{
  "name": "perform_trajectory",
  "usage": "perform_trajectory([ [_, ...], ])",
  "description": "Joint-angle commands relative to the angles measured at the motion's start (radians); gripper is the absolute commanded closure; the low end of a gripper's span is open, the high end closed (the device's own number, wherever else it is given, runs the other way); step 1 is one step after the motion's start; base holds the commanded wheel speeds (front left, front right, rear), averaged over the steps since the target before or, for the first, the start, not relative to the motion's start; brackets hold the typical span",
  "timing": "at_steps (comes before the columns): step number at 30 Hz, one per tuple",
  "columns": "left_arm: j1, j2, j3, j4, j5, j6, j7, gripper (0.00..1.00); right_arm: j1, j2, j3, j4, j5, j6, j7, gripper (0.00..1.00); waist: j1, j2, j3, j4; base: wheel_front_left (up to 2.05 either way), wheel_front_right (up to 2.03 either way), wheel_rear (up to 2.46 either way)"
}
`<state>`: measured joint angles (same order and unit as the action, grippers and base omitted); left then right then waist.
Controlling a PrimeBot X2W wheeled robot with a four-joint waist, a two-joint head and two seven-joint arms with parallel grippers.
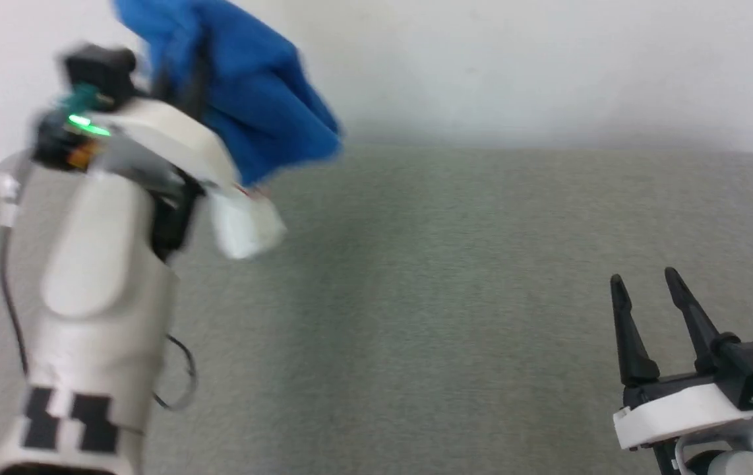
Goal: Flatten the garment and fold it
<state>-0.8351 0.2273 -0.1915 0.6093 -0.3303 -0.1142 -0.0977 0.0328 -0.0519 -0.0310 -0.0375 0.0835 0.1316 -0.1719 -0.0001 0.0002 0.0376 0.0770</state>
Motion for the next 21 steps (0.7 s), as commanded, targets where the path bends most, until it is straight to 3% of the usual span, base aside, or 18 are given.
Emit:
perform_trajectory([
  [1,0.032,-0.019,-0.012,-0.019,-0.014,-0.006,0.013,1.00,0.013,0.002,-0.001,-0.005,0.004,-0.001,0.003,0.00,0.0001,-0.0002,-0.027,-0.090,0.00,0.00,0.00],
  [8,0.298,-0.107,-0.084,-0.153,-0.079,0.003,0.111,1.00,0.043,0.002,0.002,-0.006,0.018,-0.001,0.012,0.00,0.0001,-0.0002,-0.039,-0.162,0.00,0.00,0.00],
  [16,0.682,-0.125,-0.117,-0.163,-0.078,0.113,0.104,1.00,0.066,0.002,0.035,-0.004,0.022,-0.001,0.017,0.00,0.0001,-0.0002,-0.048,-0.185,0.00,0.00,0.00],
  [17,0.711,-0.128,-0.122,-0.164,-0.079,0.118,0.097,0.60,0.067,0.002,0.038,-0.005,0.022,-0.001,0.017,0.00,0.0001,-0.0002,-0.047,-0.182,0.00,0.00,0.00],
  [18,0.733,-0.129,-0.131,-0.167,-0.072,0.122,0.085,0.00,0.070,0.002,0.038,-0.006,0.022,-0.001,0.017,0.00,0.0001,-0.0002,-0.049,-0.176,0.00,0.00,0.00],
  [21,0.771,-0.132,-0.151,-0.197,-0.053,0.125,0.030,0.00,0.078,0.002,0.043,-0.009,0.021,-0.001,0.021,0.00,0.0001,-0.0002,-0.051,-0.164,0.00,0.00,0.00],
])
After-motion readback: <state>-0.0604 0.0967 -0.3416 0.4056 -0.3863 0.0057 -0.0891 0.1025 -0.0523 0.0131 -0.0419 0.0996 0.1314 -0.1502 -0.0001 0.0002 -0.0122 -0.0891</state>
